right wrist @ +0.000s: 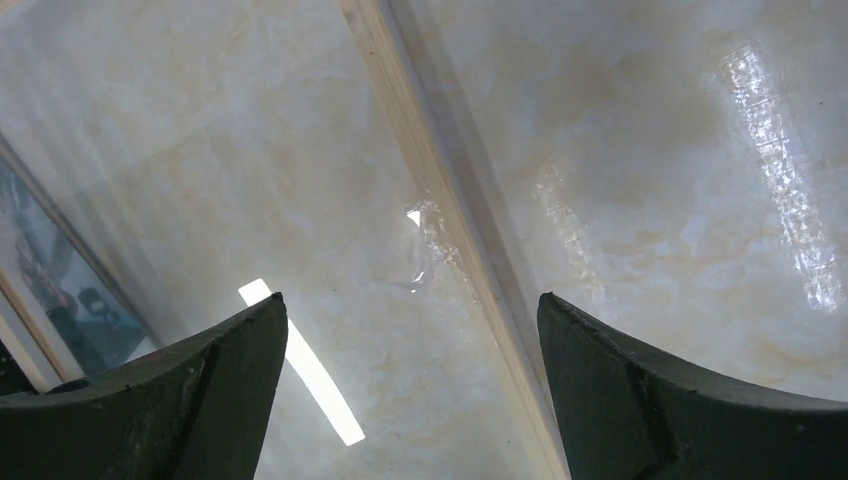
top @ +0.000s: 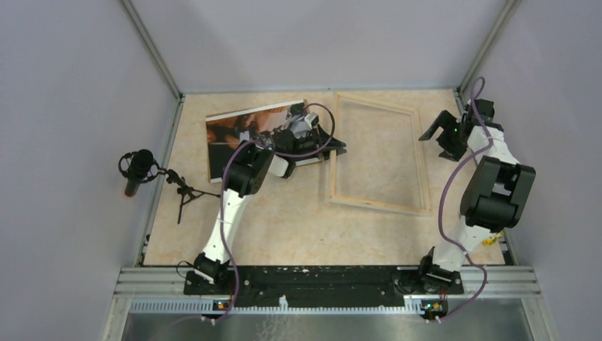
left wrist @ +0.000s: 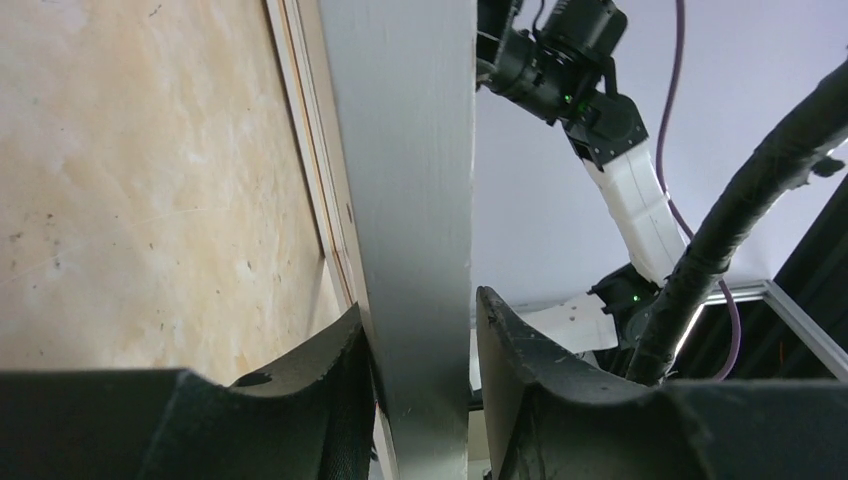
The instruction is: Put the photo into the frame
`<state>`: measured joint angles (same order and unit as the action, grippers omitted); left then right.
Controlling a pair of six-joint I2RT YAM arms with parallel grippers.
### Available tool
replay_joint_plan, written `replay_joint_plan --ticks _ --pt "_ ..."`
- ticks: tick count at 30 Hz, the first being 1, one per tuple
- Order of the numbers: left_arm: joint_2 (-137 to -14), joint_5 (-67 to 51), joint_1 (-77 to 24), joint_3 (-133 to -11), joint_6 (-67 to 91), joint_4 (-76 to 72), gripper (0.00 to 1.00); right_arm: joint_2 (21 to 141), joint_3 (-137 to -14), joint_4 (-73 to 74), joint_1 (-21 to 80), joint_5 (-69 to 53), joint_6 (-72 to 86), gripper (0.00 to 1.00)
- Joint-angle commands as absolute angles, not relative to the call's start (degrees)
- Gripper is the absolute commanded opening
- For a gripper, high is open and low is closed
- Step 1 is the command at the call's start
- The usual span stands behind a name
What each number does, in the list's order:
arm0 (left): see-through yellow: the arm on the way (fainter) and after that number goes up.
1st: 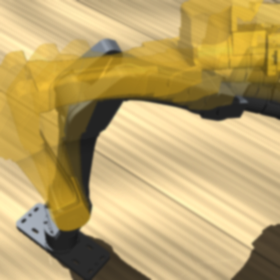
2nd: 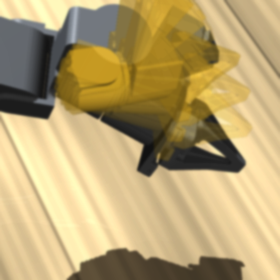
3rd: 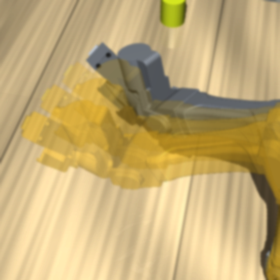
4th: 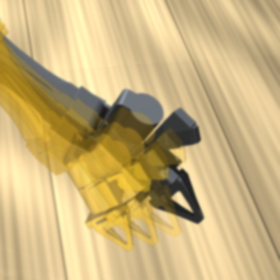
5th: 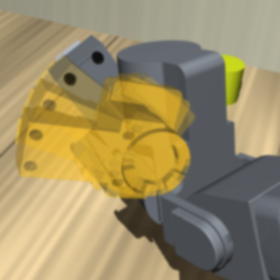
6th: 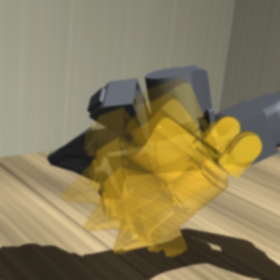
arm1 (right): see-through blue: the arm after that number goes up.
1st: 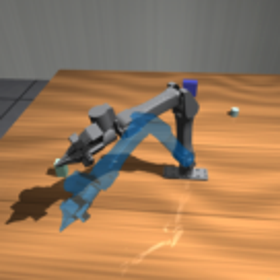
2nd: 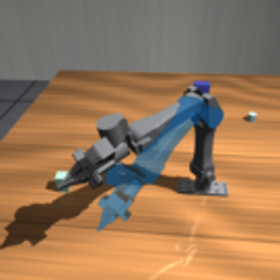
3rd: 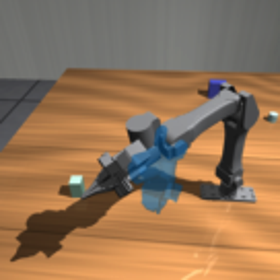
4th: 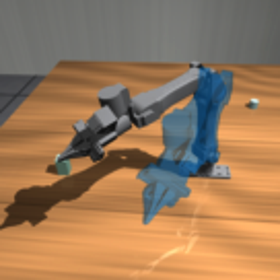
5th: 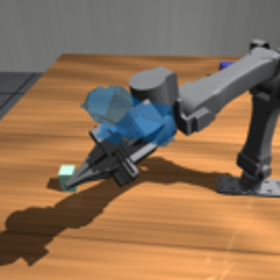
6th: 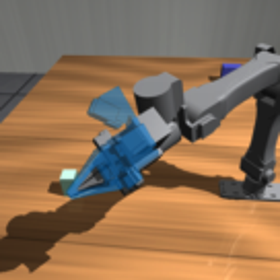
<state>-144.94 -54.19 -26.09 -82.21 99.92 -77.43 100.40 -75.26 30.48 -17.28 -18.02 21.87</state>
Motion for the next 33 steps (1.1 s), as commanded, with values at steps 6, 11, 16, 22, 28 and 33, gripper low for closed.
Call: replay_joint_plan --ticks 6,11,16,22,28,33 --pt "-147.11 -53.2 -25.41 -84.7 101.33 -87.08 0.42 103.25 -78.41 28.36 -17.97 -20.06 18.6 0.9" --pt "-147.54 -52.96 -25.14 -84.32 102.16 -88.45 0.4 105.13 -78.87 29.05 -18.0 -20.42 17.87 0.86" --pt "-147.65 -52.92 -24.95 -84.13 102.55 -88.59 0.39 106.94 -79.09 28.73 -17.95 -21.04 17.73 0.8" --pt "-147.96 -52.56 -24.79 -84.24 103.26 -89.16 0.38 107.39 -77.39 26.89 -17.94 -24.18 18.4 0.68" --pt "-148.18 -52.45 -24.74 -84.35 103.36 -89.21 0.38 107.96 -75.36 25.32 -17.93 -26.0 19.05 0.65" --pt "-148.44 -52.26 -24.78 -84.23 103.52 -89.17 0.37 108.53 -74.62 24.52 -17.3 -26.79 19.25 0.59"
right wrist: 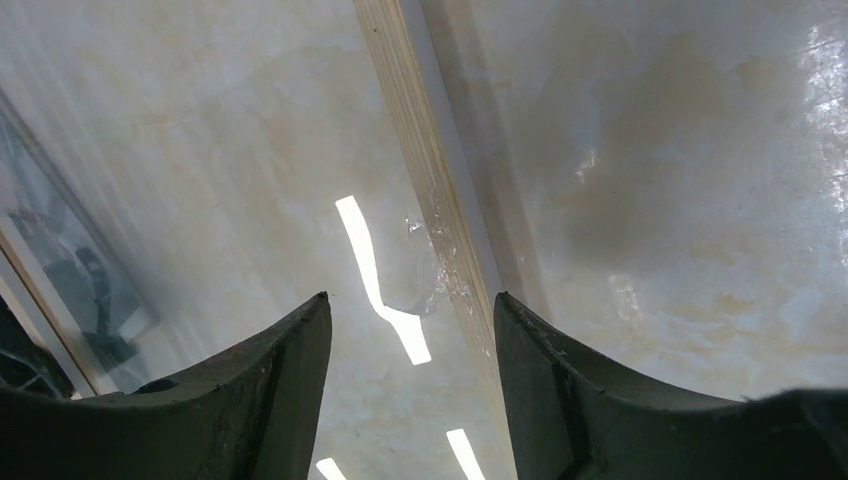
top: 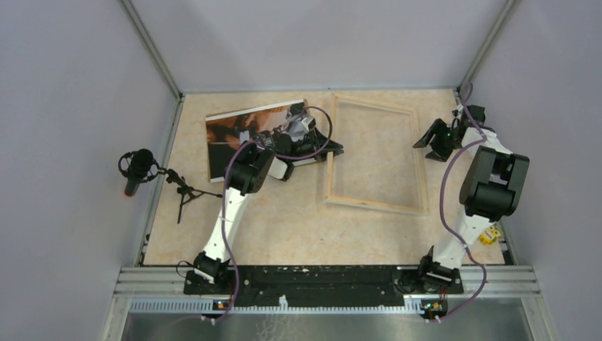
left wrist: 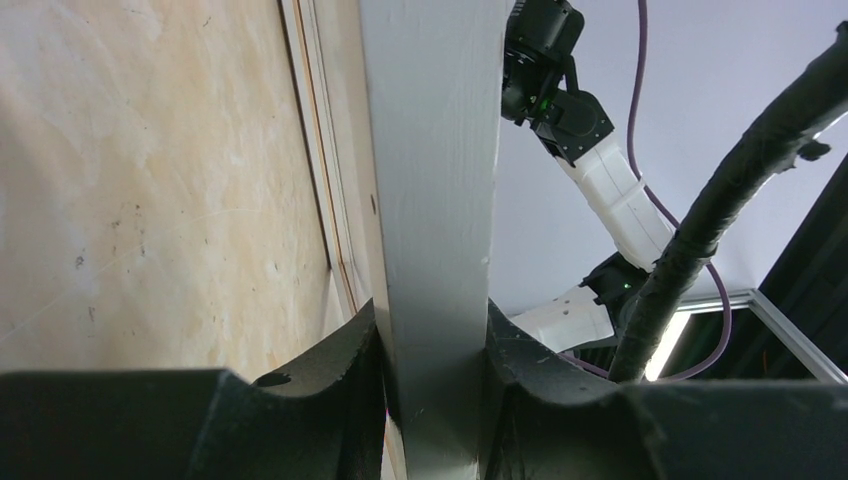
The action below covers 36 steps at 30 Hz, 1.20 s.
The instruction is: Put the photo into the frame
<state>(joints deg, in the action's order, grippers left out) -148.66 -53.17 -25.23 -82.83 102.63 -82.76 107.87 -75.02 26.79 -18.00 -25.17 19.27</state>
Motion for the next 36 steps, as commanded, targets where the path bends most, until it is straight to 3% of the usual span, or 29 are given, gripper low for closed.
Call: replay_joint_plan --ticks 1,14,36 --pt "-148.45 -52.21 -24.79 -84.2 103.5 -89.18 0.37 108.69 -74.59 24.52 -17.18 -26.87 19.25 0.59" --pt "-148.62 -52.09 -24.78 -84.24 103.61 -89.09 0.36 110.32 -74.3 24.17 -15.89 -27.15 19.31 0.52" --pt "-148.71 -51.58 -24.87 -84.35 104.36 -89.69 0.39 109.25 -72.47 23.06 -13.7 -31.1 20.37 0.52"
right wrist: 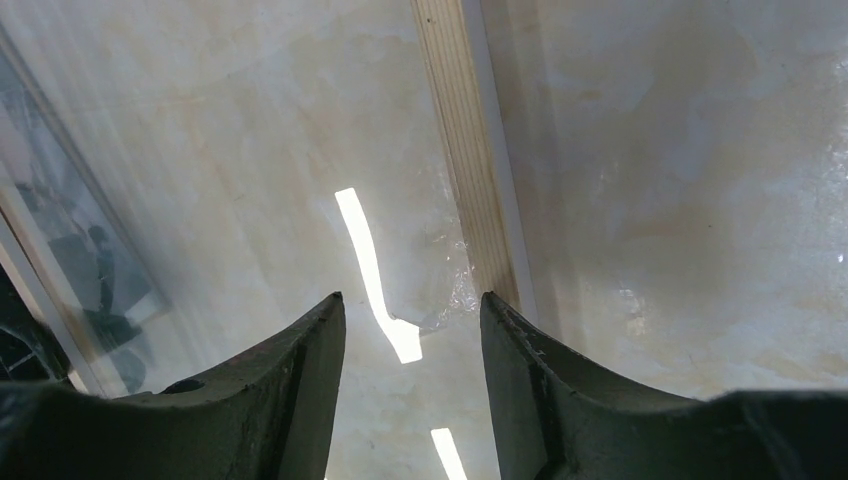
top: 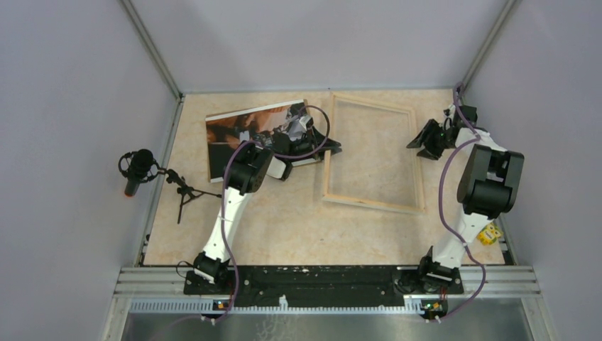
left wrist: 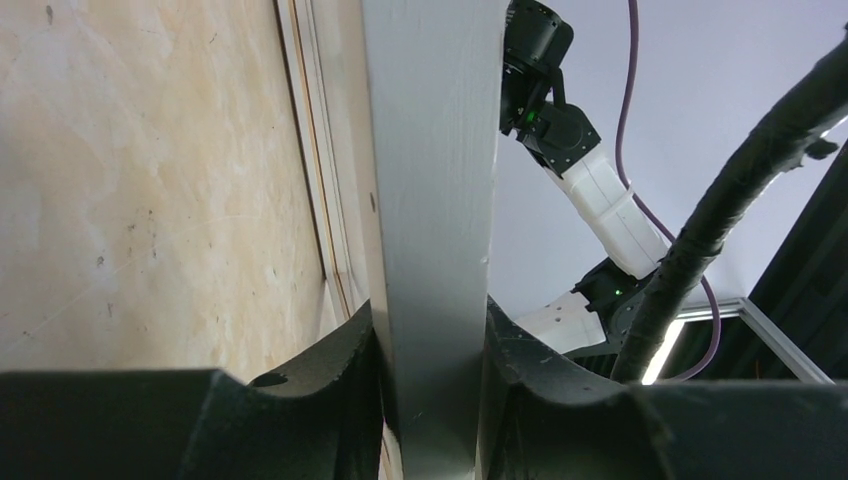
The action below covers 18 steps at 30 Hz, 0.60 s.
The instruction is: Put the photo into the frame
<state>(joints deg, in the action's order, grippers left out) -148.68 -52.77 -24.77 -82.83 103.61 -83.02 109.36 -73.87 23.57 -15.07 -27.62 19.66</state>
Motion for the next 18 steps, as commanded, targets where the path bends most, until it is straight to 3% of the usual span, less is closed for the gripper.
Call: replay_joint_plan --ticks 1,9,13,15,18 --pt "-148.75 -51.59 -24.85 -84.3 104.3 -89.6 0.4 109.06 -72.44 22.91 -13.67 -31.65 20.53 0.52" --pt "-148.58 -51.64 -24.93 -84.4 104.2 -89.32 0.46 108.76 -72.51 22.59 -13.36 -34.17 21.36 0.52" --pt "-147.77 -52.31 -24.87 -83.85 103.0 -87.79 0.53 105.44 -74.15 25.56 -13.35 -30.8 20.29 0.54" --pt "-146.82 -52.43 -24.96 -82.94 100.57 -84.61 0.62 102.53 -74.74 26.77 -13.29 -29.04 20.4 0.56" --pt "-144.61 -52.49 -25.66 -82.49 94.51 -75.24 0.84 98.39 -75.89 28.98 -13.1 -26.22 19.58 0.62"
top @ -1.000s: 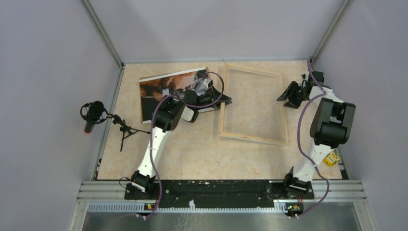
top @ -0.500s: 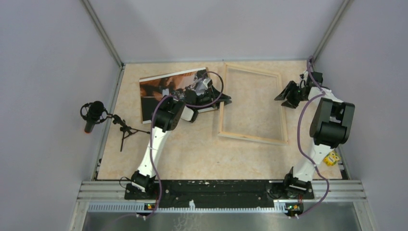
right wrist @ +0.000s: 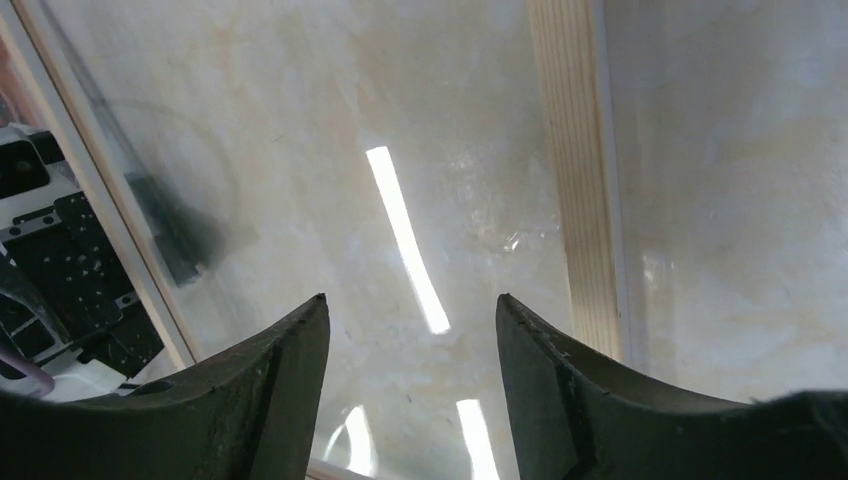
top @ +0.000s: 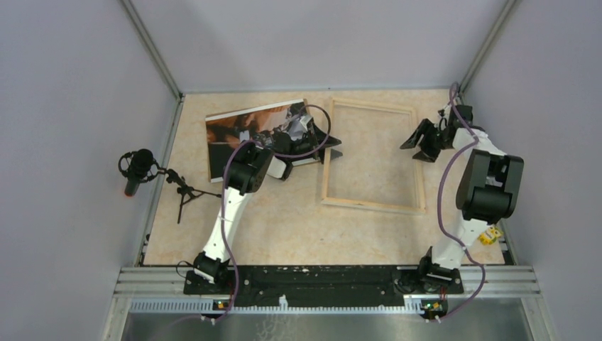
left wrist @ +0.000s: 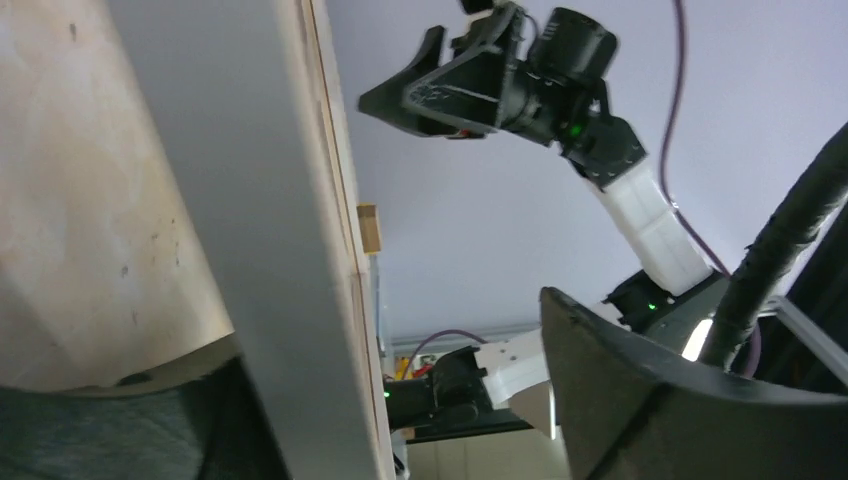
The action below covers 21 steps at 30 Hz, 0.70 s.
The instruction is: Put the photo into the frame
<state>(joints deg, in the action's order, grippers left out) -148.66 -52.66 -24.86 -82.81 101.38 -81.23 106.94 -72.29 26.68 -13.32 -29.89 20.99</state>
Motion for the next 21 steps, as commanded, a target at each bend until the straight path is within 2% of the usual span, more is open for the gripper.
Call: replay_joint_plan --ticks 1,2,3,12,17,21 --pt "-143.54 -52.29 -25.99 -82.49 91.45 -70.8 0.89 97.36 -76.12 29.96 -13.1 -25.58 19.11 0.63" --pt "-142.32 -51.95 -26.34 -82.87 88.03 -65.08 0.97 96.51 -76.22 30.91 -13.08 -24.82 18.56 0.63" --pt "-141.05 -51.67 -26.72 -83.77 83.78 -58.56 0.98 95.59 -76.18 31.66 -13.09 -24.21 18.18 0.64" --pt "-139.58 -39.06 -30.8 -103.5 57.87 -4.3 0.98 88.71 -70.55 31.5 -11.95 -25.22 18.17 0.65" --pt "-140.26 -27.17 -32.9 -113.81 51.21 15.06 0.98 85.98 -66.88 30.34 -11.24 -25.84 18.27 0.66" --pt "-138.71 -19.11 -34.79 -118.13 45.98 23.17 0.98 84.01 -65.02 29.77 -10.94 -26.72 18.21 0.66"
